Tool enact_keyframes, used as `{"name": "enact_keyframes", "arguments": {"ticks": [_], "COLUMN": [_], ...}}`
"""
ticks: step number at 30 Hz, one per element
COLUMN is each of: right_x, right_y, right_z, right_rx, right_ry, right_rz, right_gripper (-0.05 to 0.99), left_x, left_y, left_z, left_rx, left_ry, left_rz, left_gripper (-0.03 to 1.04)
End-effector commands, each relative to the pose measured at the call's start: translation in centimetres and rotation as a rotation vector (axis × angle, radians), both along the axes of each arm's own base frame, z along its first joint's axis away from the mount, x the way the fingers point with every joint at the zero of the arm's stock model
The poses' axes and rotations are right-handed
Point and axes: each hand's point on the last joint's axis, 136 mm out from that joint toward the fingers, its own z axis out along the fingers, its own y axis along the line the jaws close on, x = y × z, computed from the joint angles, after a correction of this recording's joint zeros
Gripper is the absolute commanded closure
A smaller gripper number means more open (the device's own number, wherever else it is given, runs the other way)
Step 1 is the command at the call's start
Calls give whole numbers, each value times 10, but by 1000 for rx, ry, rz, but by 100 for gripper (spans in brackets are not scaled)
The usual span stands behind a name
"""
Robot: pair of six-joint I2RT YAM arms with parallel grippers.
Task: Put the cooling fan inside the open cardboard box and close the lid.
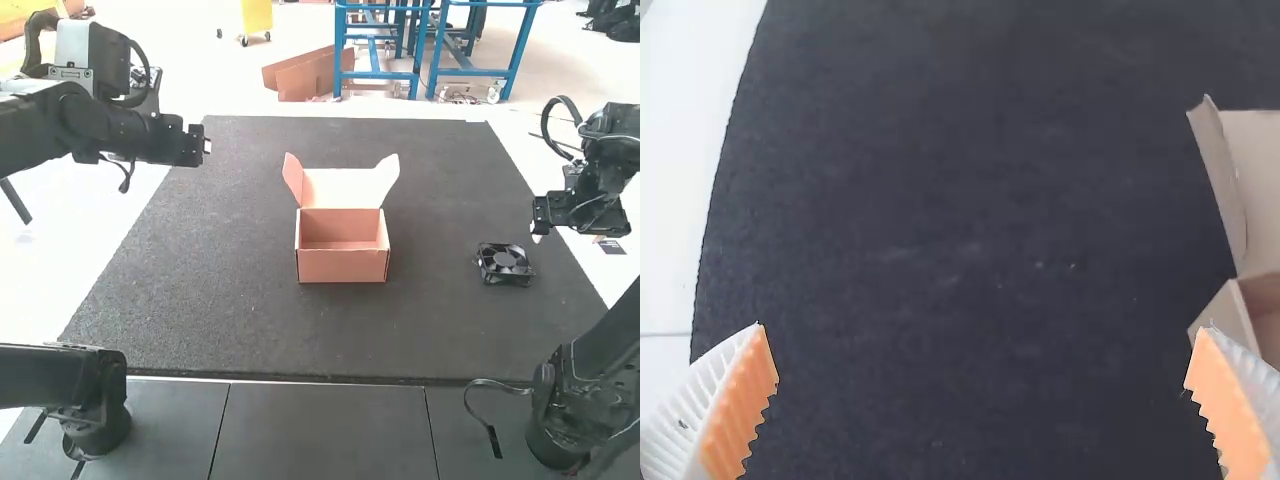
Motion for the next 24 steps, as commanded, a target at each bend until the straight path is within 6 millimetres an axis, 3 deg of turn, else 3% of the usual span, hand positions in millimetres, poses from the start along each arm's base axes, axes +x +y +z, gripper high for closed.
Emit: {"name": "enact_keyframes", "arguments": {"ticks": [1,10,24], "right_x": [8,25,32], "right_y": [-4,-7,-6], "right_z": [-6,-26,-46], "right_rx": [4,38,72], "right_ry": [2,39,75], "right_rz": [3,-25,-54], "right_gripper": [5,5,5], "left_x": [6,14,13], "left_y": [3,2,2], "left_z": [15,9,7], "left_rx": [-16,-26,-32], "left_ry": [-37,-24,-13], "left_rz": [17,22,25], "left_gripper": [4,4,4]}}
